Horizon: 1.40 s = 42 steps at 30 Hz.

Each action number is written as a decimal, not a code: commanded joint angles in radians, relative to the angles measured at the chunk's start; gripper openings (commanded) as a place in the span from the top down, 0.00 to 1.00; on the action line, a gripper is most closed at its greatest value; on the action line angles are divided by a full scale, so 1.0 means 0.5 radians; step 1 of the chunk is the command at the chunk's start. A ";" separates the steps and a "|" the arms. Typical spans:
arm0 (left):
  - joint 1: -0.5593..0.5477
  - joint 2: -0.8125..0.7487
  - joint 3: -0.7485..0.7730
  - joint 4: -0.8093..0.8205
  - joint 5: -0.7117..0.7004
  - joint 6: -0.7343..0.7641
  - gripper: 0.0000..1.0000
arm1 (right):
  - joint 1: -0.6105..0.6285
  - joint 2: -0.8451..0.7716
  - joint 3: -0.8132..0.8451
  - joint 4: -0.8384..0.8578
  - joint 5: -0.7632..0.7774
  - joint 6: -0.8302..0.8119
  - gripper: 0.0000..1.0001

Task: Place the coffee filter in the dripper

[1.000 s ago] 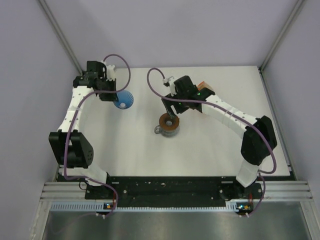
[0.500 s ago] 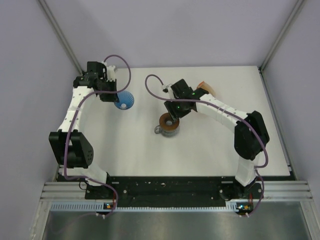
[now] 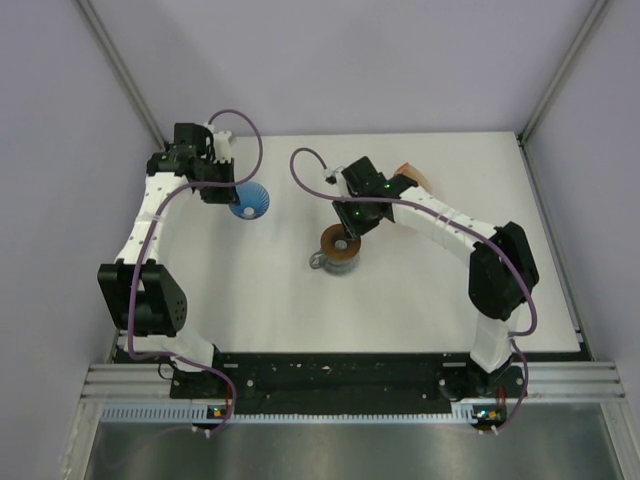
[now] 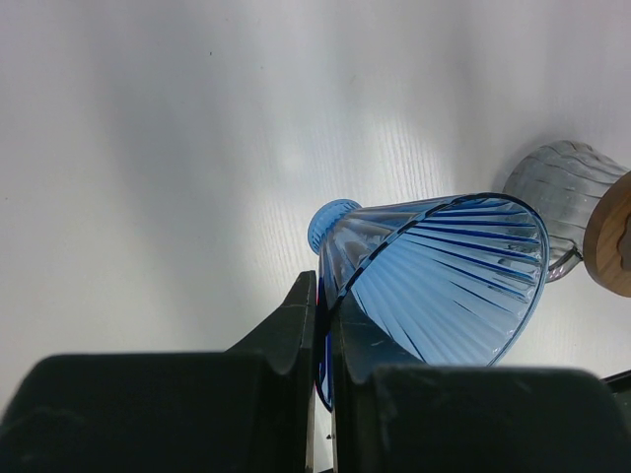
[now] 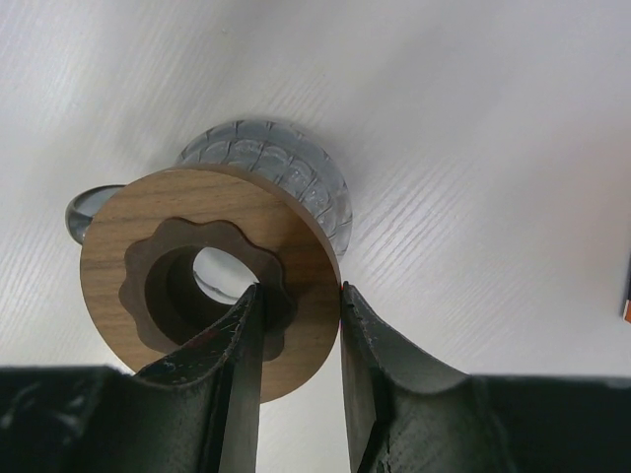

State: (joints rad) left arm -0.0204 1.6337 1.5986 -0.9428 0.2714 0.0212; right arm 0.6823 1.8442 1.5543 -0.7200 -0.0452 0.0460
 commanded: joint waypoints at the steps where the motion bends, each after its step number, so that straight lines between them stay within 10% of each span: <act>1: 0.007 -0.101 0.018 0.063 0.061 0.007 1.00 | -0.005 -0.016 0.119 -0.002 -0.017 -0.009 0.85; 8: 0.004 -0.113 0.012 0.036 0.178 -0.015 1.00 | -0.012 0.021 0.131 -0.002 -0.121 0.003 0.45; 16: -0.063 -0.077 0.186 -0.121 0.380 -0.128 1.00 | -0.039 -0.185 0.303 0.001 -0.238 0.052 0.31; 42: -0.907 0.568 0.647 -0.188 0.414 -0.487 1.00 | -0.211 -0.774 -0.448 0.606 -0.333 0.580 0.53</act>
State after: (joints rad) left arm -0.4534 1.9232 1.8740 -1.0508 0.4572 -0.2043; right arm 0.5838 1.4456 1.3689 -0.4526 -0.2340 0.3096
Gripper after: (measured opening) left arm 0.070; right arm 0.511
